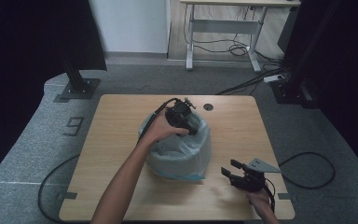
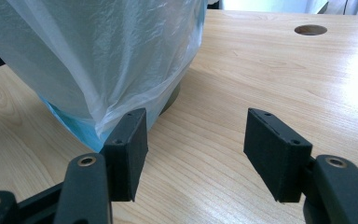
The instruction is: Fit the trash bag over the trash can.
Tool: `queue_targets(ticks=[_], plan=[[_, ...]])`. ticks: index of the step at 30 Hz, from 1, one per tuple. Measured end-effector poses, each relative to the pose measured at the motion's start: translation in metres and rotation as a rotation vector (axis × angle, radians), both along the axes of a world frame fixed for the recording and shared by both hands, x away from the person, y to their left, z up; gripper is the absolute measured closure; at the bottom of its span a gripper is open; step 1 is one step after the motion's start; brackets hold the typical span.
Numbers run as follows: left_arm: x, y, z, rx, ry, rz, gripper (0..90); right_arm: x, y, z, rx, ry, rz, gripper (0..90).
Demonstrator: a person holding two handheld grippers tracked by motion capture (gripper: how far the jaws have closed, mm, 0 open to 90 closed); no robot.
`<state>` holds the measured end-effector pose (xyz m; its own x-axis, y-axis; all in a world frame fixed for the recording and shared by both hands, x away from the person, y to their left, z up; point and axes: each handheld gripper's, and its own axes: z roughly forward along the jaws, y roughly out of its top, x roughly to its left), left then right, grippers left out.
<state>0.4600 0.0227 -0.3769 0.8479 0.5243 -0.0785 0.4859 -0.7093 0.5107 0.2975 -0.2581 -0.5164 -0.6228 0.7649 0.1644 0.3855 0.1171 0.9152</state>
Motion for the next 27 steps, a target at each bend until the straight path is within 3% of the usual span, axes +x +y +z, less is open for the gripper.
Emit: queue_targets(ticks=[5,10,14,19,21,27], plan=[[-0.002,-0.002,0.000,0.011,-0.015,-0.007,32.7,0.000,0.000,0.000,0.000,0.000,0.000,38.9],[-0.014,0.012,0.020,-0.053,-0.061,-0.007,32.6,0.000,-0.001,0.000,0.002,0.001,-0.001,38.8],[-0.025,0.026,0.033,-0.089,-0.057,-0.017,32.2,0.000,0.001,0.000,0.000,0.000,0.001,38.8],[-0.045,0.041,0.037,-0.074,-0.061,-0.051,32.3,-0.001,0.002,0.001,-0.001,-0.003,0.002,38.8],[-0.052,0.046,0.036,-0.079,-0.040,-0.077,32.9,0.000,0.002,0.000,-0.002,-0.002,0.002,38.9],[-0.059,0.042,0.030,-0.041,-0.019,-0.106,32.8,0.001,0.005,-0.002,-0.020,0.007,0.012,38.8]])
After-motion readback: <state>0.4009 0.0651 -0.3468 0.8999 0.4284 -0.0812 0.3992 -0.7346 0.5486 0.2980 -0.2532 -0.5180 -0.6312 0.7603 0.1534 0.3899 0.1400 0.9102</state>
